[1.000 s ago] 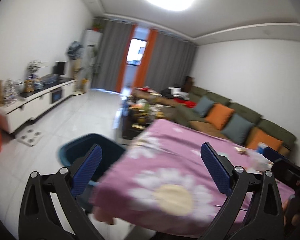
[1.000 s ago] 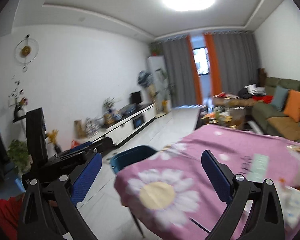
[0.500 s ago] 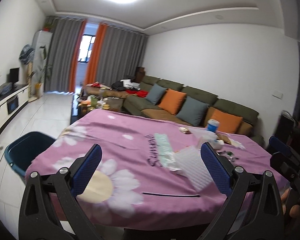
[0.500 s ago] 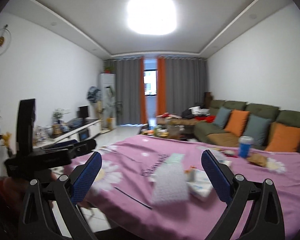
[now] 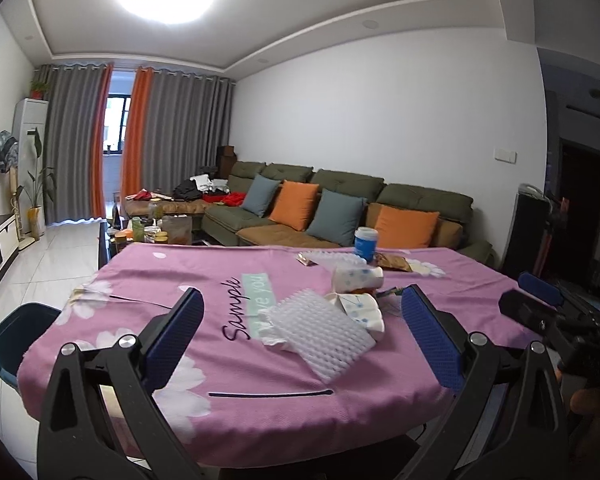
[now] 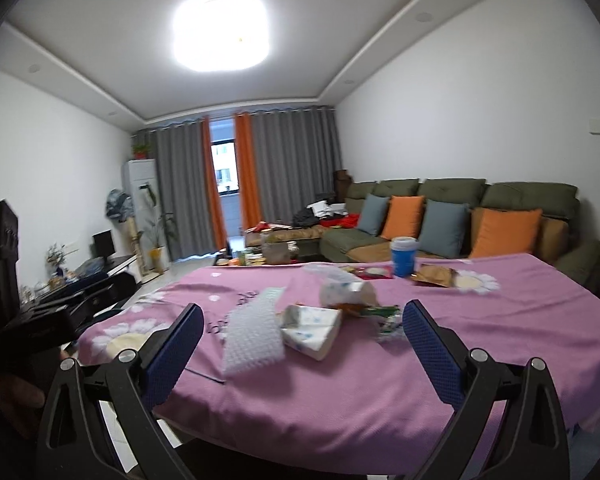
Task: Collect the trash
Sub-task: 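Grasp the white foam mesh sheet with the left tool while the right grasps the green snack packet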
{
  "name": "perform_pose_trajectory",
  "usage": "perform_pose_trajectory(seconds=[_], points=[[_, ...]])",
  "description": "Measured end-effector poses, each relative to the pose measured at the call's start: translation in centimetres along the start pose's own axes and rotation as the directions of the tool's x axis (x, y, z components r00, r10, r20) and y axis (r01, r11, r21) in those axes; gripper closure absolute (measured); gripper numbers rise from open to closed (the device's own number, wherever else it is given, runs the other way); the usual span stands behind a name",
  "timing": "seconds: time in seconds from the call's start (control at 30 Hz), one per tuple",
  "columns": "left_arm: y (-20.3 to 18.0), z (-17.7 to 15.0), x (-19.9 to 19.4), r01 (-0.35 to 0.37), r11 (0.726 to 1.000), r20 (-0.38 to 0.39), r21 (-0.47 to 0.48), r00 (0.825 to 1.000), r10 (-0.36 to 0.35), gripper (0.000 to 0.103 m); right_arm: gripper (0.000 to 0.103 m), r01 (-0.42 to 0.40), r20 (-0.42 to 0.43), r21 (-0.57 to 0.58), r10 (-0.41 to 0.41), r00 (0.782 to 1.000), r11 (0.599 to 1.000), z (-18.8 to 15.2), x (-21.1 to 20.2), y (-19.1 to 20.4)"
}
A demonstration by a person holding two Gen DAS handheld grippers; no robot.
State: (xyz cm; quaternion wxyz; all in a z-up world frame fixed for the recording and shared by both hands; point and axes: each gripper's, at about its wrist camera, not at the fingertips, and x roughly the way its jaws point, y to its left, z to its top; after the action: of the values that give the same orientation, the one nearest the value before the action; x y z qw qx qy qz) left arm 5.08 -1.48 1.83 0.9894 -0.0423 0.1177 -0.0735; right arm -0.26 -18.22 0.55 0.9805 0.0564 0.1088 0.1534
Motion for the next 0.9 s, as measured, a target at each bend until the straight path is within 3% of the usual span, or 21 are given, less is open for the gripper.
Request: perform_pose_trajectory(seconds=[0.27, 0.53, 0.67, 0.9], points=[[0.1, -0.6, 2.5, 0.008, 1.000, -0.058, -0.016, 0.998, -0.009, 0.006, 0.007, 0.059, -0.055, 0.019, -0.057, 0.997, 0.998, -0.7, 1.8, -2.5], [0.0, -1.7, 7.7, 0.029, 0.999, -0.150, -0.041, 0.988, -0.035, 0.006, 0.007, 0.073, -0.139, 0.026, -0.069, 0.988, 0.997, -0.7, 5.9, -4.2], [-0.1, -2.5, 11.0, 0.051, 0.997, -0.211, -0.056, 0.975, -0.062, 0.006, 0.007, 0.084, -0.188, 0.022, -0.078, 0.979, 0.996, -0.8, 8.4, -4.9], [0.6, -4.6, 16.0, 0.059, 0.991, -0.339, -0.121, 0.936, -0.097, 0.006, 0.007, 0.103, -0.245, 0.052, -0.087, 0.966, 0.993, -1.1, 11.8, -6.8]])
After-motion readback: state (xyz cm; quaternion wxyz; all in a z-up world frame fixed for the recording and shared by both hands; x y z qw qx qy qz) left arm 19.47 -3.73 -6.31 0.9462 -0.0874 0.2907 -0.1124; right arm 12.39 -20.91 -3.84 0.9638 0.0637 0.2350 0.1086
